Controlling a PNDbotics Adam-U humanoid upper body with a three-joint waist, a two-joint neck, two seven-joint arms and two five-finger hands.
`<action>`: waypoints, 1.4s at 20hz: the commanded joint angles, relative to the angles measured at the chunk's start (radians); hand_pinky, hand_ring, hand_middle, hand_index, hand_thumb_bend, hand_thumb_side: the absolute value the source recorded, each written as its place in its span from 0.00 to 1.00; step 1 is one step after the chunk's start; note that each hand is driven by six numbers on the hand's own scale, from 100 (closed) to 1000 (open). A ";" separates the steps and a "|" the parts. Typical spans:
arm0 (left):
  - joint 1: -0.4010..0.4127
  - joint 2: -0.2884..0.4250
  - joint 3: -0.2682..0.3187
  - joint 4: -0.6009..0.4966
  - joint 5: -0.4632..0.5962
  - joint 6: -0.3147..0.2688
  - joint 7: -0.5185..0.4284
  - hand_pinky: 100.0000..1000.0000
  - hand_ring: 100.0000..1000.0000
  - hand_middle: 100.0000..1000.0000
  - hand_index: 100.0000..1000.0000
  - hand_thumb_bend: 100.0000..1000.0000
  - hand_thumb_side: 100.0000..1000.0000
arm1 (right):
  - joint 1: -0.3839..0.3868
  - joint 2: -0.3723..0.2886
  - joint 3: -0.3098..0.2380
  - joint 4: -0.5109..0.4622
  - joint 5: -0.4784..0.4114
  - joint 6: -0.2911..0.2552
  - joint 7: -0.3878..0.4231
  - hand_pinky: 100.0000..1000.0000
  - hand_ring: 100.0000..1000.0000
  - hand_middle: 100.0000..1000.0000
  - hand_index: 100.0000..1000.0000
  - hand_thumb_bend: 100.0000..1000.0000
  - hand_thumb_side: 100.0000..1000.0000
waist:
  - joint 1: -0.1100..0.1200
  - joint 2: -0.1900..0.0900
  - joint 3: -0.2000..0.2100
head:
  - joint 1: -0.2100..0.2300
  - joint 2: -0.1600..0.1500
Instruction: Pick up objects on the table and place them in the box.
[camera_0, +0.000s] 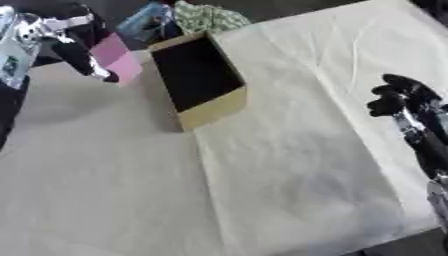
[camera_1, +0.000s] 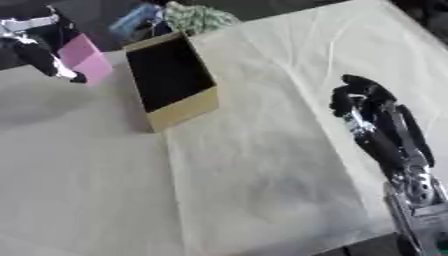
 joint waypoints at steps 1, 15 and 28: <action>-0.036 -0.005 -0.006 -0.023 -0.008 -0.011 0.006 0.67 0.51 0.45 0.62 0.58 0.26 | -0.013 -0.021 0.001 -0.007 -0.010 -0.002 0.006 0.61 0.61 0.65 0.83 0.40 0.63 | -0.003 -0.020 -0.003 | 0.006 -0.015; -0.055 -0.096 -0.028 -0.019 -0.042 -0.027 0.039 0.67 0.52 0.46 0.64 0.60 0.29 | -0.041 -0.013 0.013 -0.013 -0.019 -0.003 0.022 0.61 0.61 0.65 0.83 0.40 0.63 | 0.008 0.008 -0.085 | 0.030 -0.038; -0.026 -0.123 -0.051 0.007 -0.140 -0.061 -0.007 0.77 0.69 0.64 0.77 0.89 0.40 | -0.037 -0.009 0.011 -0.013 -0.021 -0.003 0.023 0.61 0.61 0.64 0.83 0.40 0.63 | 0.004 0.011 -0.074 | 0.032 -0.027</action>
